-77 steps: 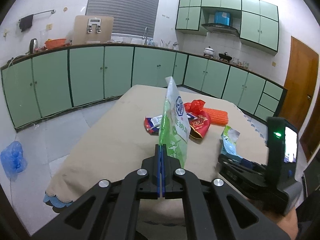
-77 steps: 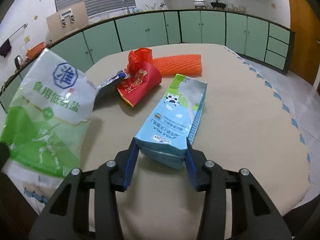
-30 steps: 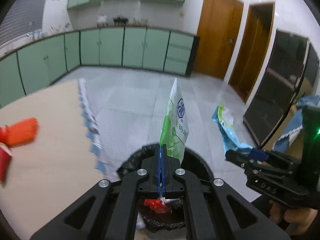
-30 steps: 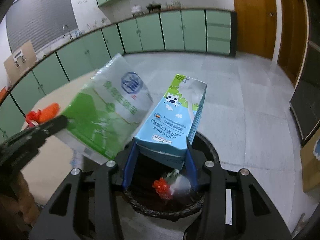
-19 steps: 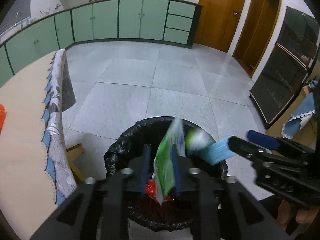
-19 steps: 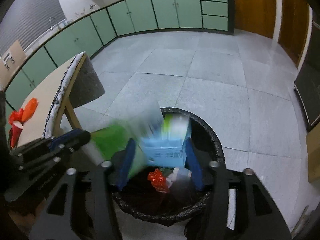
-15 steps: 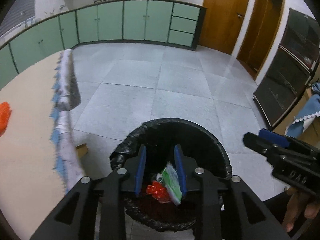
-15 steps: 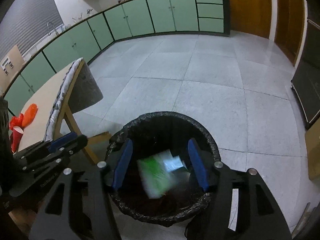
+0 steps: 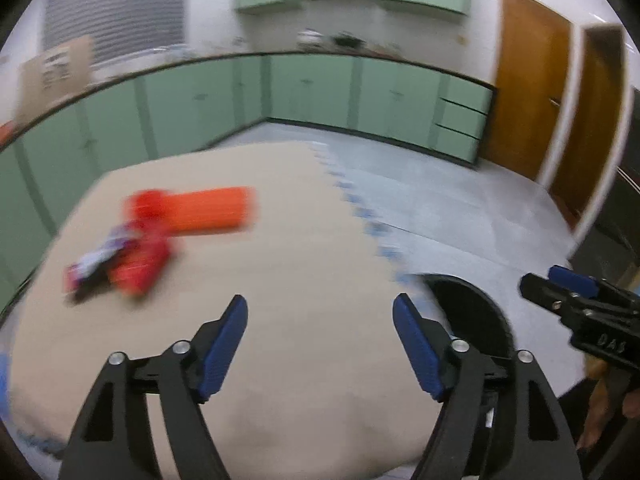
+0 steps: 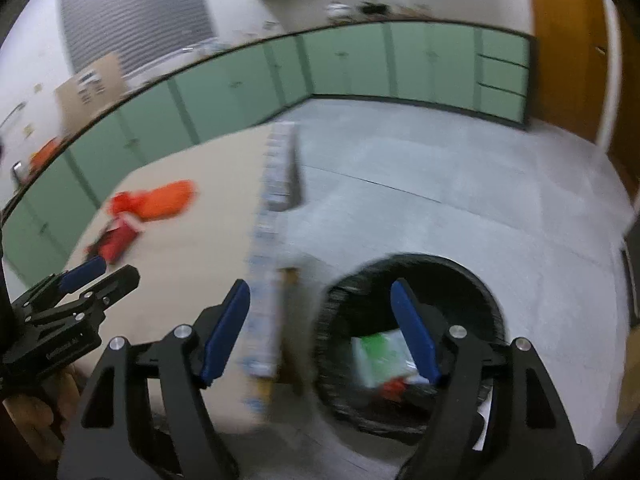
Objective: Collect trash
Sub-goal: 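Move both tools back over the table, then grasp the blue biscuit packet with the left gripper while the right gripper grasps the red cup, then carry the biscuit packet and red cup to the bin and release both, then move both tools back over the table, then grasp the red plastic bag with the left gripper while the right gripper grasps the orange mesh net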
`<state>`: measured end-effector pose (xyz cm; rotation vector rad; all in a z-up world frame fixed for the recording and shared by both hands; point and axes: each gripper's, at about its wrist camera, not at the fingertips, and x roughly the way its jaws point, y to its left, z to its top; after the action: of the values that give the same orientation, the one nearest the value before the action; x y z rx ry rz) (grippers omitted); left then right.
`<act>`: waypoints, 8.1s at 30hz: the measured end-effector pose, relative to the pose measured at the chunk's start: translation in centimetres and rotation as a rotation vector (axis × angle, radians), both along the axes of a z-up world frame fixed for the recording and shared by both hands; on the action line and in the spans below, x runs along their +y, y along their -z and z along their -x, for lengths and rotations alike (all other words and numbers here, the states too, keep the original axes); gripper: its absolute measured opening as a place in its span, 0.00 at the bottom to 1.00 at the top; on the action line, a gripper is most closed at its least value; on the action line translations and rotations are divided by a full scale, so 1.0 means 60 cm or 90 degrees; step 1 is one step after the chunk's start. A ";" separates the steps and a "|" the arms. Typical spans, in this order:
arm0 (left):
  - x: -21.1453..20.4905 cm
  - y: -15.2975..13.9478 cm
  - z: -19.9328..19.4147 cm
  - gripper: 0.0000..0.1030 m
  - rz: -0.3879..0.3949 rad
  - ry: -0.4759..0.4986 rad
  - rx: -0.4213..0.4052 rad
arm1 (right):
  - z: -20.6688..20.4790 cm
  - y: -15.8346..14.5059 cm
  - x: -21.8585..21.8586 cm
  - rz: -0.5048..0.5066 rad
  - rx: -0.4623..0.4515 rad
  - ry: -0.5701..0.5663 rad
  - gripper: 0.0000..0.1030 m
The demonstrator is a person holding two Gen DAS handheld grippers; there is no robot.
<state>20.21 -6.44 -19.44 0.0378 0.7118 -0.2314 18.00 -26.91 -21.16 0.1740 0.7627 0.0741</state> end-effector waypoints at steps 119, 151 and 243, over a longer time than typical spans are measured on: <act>0.304 0.007 -0.073 0.00 0.026 -0.126 -0.074 | -0.177 -0.004 0.306 -0.006 -0.019 -0.197 0.35; -0.225 0.008 -0.066 0.00 0.043 0.261 0.024 | 0.028 0.041 -0.241 -0.026 0.025 0.193 0.35; 0.253 0.073 -0.239 0.03 0.031 -0.095 0.033 | -0.346 0.066 0.289 0.042 0.041 -0.147 0.54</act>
<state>34.55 8.77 -23.84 -0.0681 0.7565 -0.1065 38.77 -9.57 -25.13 0.0259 0.8454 0.2627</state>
